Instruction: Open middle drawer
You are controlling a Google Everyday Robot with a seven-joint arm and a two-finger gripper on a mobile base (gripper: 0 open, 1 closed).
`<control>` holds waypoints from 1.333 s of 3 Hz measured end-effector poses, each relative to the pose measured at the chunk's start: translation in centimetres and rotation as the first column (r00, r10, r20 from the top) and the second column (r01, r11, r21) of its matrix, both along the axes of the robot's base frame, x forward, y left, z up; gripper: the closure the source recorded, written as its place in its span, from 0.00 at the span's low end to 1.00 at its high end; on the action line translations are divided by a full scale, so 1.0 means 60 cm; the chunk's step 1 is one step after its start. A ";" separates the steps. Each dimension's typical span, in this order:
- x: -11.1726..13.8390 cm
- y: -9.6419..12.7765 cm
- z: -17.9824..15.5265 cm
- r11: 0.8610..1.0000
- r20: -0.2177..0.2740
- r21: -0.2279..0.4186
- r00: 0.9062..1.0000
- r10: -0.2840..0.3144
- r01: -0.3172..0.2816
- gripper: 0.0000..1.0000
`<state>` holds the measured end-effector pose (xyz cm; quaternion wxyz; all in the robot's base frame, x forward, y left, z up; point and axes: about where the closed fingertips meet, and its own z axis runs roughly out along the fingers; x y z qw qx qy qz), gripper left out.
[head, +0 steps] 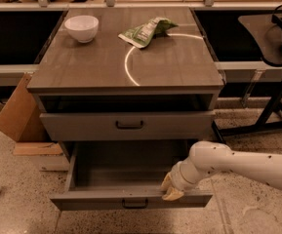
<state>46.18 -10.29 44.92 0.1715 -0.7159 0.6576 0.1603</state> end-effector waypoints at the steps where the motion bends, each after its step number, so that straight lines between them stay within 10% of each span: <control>1: -0.002 0.001 -0.002 1.000 -0.003 0.001 1.000 0.002 -0.002 0.60; 4: -0.006 -0.023 0.044 0.999 0.025 -0.014 0.999 0.029 -0.029 0.00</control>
Offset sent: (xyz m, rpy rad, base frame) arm -0.0009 0.0007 -0.0010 0.0006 0.0026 0.0016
